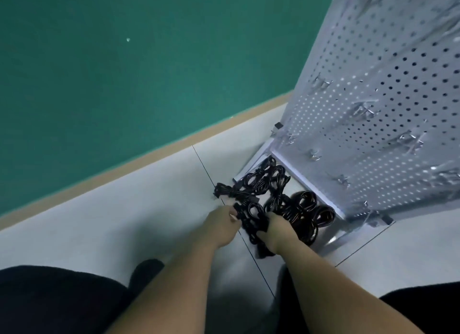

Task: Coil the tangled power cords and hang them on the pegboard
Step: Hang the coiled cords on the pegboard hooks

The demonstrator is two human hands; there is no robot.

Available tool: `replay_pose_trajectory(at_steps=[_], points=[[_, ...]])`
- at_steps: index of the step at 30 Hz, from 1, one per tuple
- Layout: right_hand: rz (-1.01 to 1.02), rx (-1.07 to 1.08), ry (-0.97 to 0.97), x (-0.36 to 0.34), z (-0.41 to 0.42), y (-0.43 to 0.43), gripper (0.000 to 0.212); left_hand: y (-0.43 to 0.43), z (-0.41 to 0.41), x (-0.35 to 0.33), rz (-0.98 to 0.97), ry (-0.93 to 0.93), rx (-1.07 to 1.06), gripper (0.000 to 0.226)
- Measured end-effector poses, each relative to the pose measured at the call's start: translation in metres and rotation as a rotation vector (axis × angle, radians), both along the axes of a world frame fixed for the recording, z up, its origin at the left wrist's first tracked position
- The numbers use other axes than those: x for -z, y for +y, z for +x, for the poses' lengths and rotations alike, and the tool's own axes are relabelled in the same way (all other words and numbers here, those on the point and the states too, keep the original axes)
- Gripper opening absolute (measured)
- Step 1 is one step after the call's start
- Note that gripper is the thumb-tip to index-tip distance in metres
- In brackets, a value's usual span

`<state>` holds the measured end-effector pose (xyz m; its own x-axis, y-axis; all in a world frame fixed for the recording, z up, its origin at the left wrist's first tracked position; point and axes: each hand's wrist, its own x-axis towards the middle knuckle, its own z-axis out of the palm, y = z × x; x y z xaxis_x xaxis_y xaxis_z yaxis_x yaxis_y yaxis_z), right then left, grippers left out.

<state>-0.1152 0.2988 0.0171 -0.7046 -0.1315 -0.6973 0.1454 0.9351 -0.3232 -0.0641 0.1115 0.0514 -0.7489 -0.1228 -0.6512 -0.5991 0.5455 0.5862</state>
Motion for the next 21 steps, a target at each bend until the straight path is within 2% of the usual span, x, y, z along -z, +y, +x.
replay_pose_trajectory(at_steps=[2,5,10,14,18,21], points=[[0.016,0.014,0.005,0.019,-0.004,0.002,0.08,0.0,-0.002,0.012,0.005,-0.019,-0.005,0.041],[0.048,0.009,0.031,0.042,-0.012,0.004,0.08,0.001,-0.004,0.032,0.003,-0.043,-0.025,0.038],[0.11,-0.101,0.059,0.073,-0.017,-0.001,0.061,0.006,0.001,0.062,0.012,-0.093,-0.028,0.034],[0.144,-0.1,0.051,0.081,-0.017,-0.003,0.043,0.011,0.005,0.072,0.005,-0.128,0.004,0.035],[0.059,0.028,0.085,0.075,-0.011,0.004,0.037,0.015,0.002,0.068,0.014,-0.151,-0.017,0.039],[-0.049,0.121,0.129,0.058,-0.009,0.011,0.052,0.022,-0.008,0.056,0.05,-0.12,-0.067,0.045]])
